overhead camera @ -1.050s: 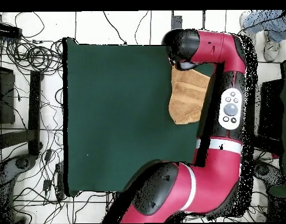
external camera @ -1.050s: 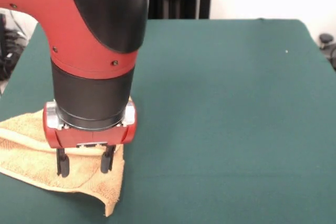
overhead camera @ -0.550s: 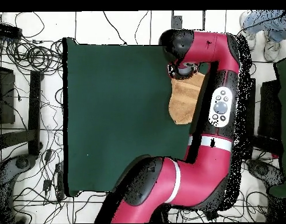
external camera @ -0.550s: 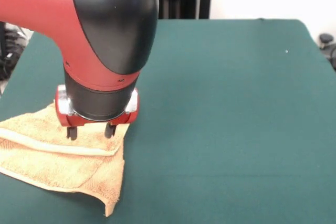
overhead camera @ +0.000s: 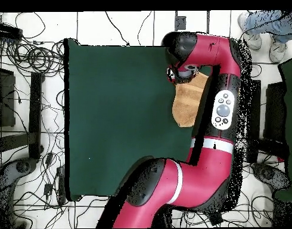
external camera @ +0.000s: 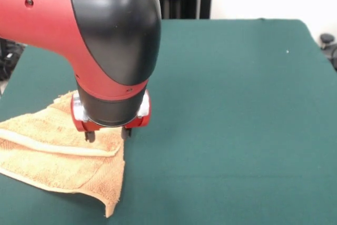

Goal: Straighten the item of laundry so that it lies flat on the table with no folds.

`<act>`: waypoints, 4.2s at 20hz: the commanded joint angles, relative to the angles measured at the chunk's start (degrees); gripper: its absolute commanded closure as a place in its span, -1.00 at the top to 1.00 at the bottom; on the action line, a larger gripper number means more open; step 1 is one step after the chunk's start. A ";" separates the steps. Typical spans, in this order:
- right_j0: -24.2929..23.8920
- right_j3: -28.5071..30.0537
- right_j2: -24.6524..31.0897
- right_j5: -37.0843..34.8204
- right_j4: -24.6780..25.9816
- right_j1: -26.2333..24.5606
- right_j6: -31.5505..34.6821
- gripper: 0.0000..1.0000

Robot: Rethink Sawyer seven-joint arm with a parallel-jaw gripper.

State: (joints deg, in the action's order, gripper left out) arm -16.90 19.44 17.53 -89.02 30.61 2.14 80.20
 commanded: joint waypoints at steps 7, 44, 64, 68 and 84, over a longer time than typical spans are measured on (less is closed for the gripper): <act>1.47 3.15 1.16 5.36 -3.08 -2.97 18.82 1.00; 0.59 5.70 -1.71 12.75 -6.45 -6.38 18.69 1.00; 5.45 -4.06 -9.45 2.74 2.52 -10.46 13.95 1.00; 5.54 -4.94 -9.52 2.36 2.40 -11.53 11.55 1.00; 5.54 -7.65 -8.38 -3.58 1.83 -13.69 8.31 -1.00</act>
State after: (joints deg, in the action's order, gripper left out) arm -12.96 8.13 8.66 -86.37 29.54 -8.29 80.34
